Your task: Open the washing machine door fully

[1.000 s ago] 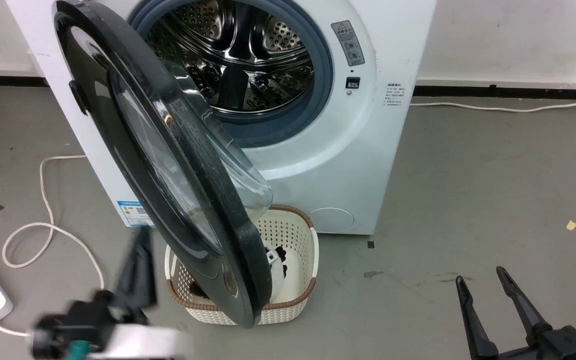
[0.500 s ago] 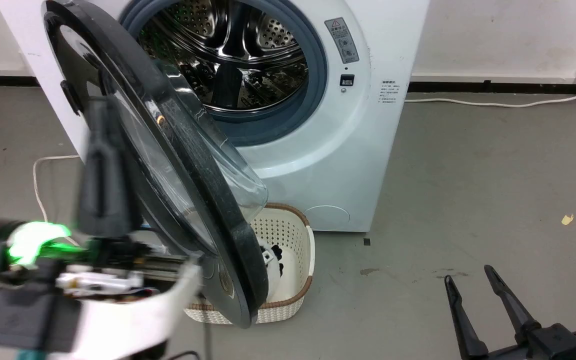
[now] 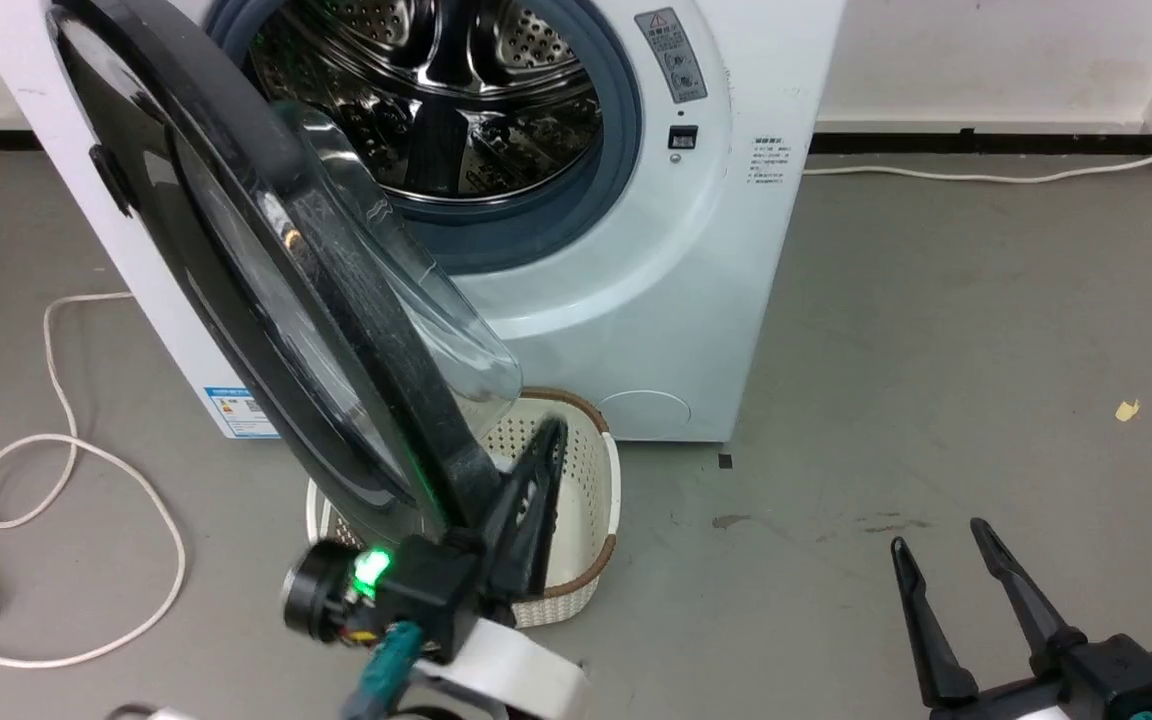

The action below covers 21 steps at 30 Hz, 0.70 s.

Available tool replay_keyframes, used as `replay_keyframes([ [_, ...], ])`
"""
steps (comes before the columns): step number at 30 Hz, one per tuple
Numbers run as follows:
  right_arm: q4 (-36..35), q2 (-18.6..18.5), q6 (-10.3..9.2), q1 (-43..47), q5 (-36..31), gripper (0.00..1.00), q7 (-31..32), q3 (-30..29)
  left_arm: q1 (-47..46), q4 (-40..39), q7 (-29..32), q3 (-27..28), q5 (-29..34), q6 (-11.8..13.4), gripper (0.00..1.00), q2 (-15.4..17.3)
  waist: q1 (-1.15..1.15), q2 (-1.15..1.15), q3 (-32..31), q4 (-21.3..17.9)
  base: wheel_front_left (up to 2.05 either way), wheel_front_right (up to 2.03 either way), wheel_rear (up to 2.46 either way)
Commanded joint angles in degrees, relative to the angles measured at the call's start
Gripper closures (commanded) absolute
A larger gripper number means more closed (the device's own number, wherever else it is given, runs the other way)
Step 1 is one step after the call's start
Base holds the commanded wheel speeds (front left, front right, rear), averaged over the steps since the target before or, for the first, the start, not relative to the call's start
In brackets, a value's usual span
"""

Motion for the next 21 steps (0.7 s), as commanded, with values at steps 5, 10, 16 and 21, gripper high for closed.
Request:
replay_keyframes([
  [5,0.4,0.3,0.05,-1.2,0.8,0.0,-0.3,0.1,1.0,8.3,1.8,-0.8,-1.2,1.1,1.0,0.1,0.0,0.0,0.9,-0.4,0.0,0.0,0.0],
  [10,0.5,0.3,0.05,-1.3,0.7,0.0,-0.3,0.3,1.0,13.7,1.1,0.9,-2.1,2.3,1.0,0.3,0.0,0.0,1.3,-0.3,0.0,0.0,0.0],
  [16,0.7,0.3,0.05,-0.9,0.7,0.0,-0.3,-0.1,1.7,16.7,-0.5,1.6,-3.1,2.2,1.0,1.2,0.0,0.0,0.8,2.4,0.0,0.0,0.0],
  [21,1.0,0.3,0.05,0.0,0.9,0.0,-0.3,-1.0,2.7,17.0,-0.8,1.4,-3.3,2.6,1.0,1.5,0.0,0.0,-0.4,7.5,0.0,0.0,0.0],
])
